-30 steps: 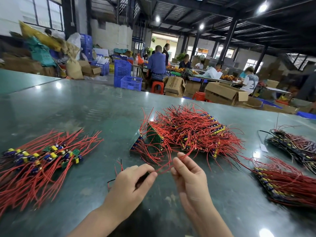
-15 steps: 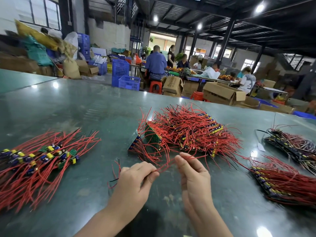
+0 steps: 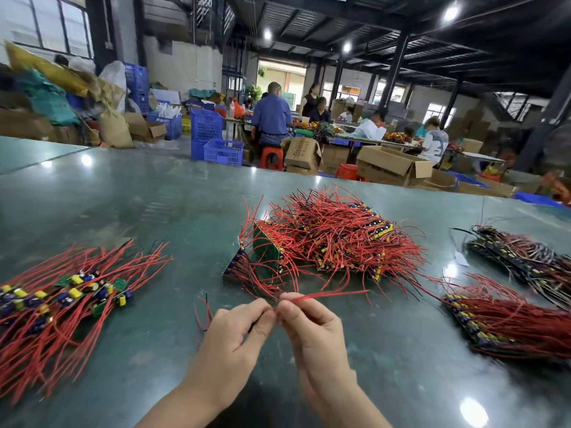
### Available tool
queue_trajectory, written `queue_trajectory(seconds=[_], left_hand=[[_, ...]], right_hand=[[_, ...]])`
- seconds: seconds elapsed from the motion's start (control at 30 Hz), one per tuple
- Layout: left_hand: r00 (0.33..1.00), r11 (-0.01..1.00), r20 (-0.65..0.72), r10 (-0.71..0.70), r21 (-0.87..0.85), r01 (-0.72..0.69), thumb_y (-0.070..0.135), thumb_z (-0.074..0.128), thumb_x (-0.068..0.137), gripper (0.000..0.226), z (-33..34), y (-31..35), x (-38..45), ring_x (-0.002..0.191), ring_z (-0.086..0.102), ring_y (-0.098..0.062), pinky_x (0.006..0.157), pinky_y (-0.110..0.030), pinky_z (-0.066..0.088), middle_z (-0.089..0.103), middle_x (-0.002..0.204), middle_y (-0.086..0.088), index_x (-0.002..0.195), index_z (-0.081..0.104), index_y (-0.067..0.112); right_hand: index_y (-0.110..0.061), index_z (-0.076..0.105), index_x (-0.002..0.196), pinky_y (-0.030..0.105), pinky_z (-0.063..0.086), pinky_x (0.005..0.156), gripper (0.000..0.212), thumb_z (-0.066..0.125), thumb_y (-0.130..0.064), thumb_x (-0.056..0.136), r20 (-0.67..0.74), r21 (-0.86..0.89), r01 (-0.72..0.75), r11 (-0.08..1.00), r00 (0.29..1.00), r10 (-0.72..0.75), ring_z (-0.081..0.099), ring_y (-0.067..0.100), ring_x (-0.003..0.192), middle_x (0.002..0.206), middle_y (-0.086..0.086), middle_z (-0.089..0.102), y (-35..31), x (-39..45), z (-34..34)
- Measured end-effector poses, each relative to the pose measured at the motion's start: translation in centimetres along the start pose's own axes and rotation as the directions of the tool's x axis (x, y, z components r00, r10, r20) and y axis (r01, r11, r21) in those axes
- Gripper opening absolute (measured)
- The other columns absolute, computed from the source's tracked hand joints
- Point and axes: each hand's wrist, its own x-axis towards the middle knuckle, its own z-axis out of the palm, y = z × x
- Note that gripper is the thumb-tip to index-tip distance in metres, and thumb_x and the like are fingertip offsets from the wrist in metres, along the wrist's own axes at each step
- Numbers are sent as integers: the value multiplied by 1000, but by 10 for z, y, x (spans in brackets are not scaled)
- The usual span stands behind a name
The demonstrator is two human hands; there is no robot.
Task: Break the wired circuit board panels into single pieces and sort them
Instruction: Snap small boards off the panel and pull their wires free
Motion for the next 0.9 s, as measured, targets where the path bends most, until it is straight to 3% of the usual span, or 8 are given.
queue_trajectory(seconds=[0.13, 0.3, 0.43, 0.57, 0.67, 0.73, 0.8, 0.9], left_hand=[[998, 979, -10, 58, 198, -55, 48, 27, 92, 41, 8, 3, 3, 69, 48, -6, 67, -28, 35, 54, 67, 8, 76, 55, 21], [989, 902, -41, 139, 417, -109, 33, 36, 93, 29, 11, 1, 5, 59, 46, -12, 56, -27, 33, 50, 59, 9, 73, 52, 22], [993, 932, -46, 111, 352, -88, 39, 36, 94, 21, 7, -4, 1, 63, 45, -7, 61, -19, 32, 49, 63, 16, 96, 55, 31], [993, 962, -58, 100, 262, -81, 42, 39, 93, 35, 6, -11, -2, 76, 49, -4, 72, -24, 34, 57, 80, 19, 126, 43, 29], [994, 967, -78, 75, 249, -54, 47, 38, 94, 21, 3, -14, -1, 65, 49, -10, 59, -27, 33, 48, 68, 19, 94, 50, 29], [991, 953, -78, 110, 293, -83, 51, 31, 94, 26, -1, -15, 2, 57, 44, -14, 52, -27, 30, 38, 58, 16, 75, 34, 34], [991, 954, -86, 107, 288, -78, 52, 29, 93, 28, -3, -15, 4, 54, 38, -9, 53, -22, 28, 32, 53, 13, 70, 24, 35], [991, 967, -100, 94, 245, -67, 52, 31, 92, 28, -4, -16, 6, 55, 37, -6, 55, -16, 27, 30, 50, 12, 71, 28, 33]], right_hand=[[-7, 76, 66, 17, 52, 61, 10, 72, -7, 56, -162, 47, 58, 997, 986, -50, 64, 12, 63, 67, 8, 69, 1, -2, -1], [-10, 77, 67, 12, 48, 59, 11, 74, 0, 63, -225, -54, 121, 991, 966, -130, 61, 3, 60, 68, 2, 72, 4, -5, 0], [-17, 78, 73, 13, 48, 61, 13, 73, -6, 70, -159, -101, 99, 990, 981, -114, 57, 4, 61, 68, -1, 70, 5, -4, -3], [-20, 78, 77, 15, 49, 62, 16, 72, -23, 63, -124, -131, 145, 981, 979, -162, 56, 6, 63, 71, 0, 71, 1, -3, -4], [-21, 79, 74, 13, 47, 63, 13, 71, -20, 64, -100, -179, 213, 961, 967, -233, 57, 4, 62, 68, -2, 70, -5, -1, -6], [-16, 78, 71, 13, 48, 64, 9, 72, -14, 64, -55, -221, 302, 927, 946, -321, 61, 4, 66, 71, 0, 70, -7, -2, -5], [-12, 78, 72, 15, 49, 68, 9, 73, -11, 65, 4, -274, 409, 871, 906, -424, 65, 7, 72, 75, 1, 71, -7, -5, -3], [-11, 77, 74, 16, 50, 69, 9, 73, -10, 66, 59, -294, 471, 832, 878, -476, 66, 9, 74, 76, 0, 71, -8, -6, -3]])
